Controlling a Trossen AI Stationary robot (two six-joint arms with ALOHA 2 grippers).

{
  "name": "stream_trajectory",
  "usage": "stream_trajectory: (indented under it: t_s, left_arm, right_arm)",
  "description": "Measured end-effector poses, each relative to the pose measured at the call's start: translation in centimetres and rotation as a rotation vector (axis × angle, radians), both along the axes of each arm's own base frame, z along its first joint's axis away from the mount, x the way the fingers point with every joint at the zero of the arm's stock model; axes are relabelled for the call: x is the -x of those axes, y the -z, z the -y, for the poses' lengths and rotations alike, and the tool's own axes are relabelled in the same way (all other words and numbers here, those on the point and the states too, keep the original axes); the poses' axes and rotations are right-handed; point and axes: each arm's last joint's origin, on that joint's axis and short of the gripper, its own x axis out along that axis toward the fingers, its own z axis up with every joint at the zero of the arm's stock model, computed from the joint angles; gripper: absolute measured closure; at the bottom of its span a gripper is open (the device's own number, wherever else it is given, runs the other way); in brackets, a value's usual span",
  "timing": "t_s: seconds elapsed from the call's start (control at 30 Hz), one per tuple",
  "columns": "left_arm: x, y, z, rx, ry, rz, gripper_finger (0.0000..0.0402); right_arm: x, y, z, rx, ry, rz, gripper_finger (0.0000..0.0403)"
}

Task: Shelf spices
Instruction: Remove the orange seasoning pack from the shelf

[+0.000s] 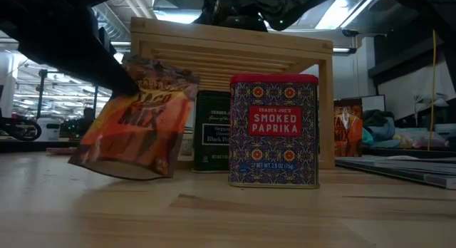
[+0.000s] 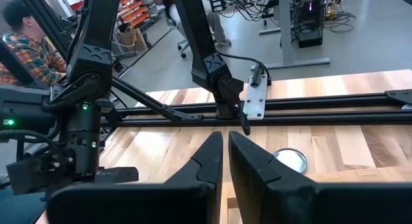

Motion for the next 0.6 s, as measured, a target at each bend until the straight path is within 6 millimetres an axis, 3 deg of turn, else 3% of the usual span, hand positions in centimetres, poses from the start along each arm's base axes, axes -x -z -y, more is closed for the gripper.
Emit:
stream_trajectory:
  t_s: [0.6]
  left_arm:
    - [0.41,0.06,-0.27,-0.157,-0.039,0.006,0.0398]
  right_arm:
    - [0.0,0.0,0.14,0.027,0.023,0.006,0.037]
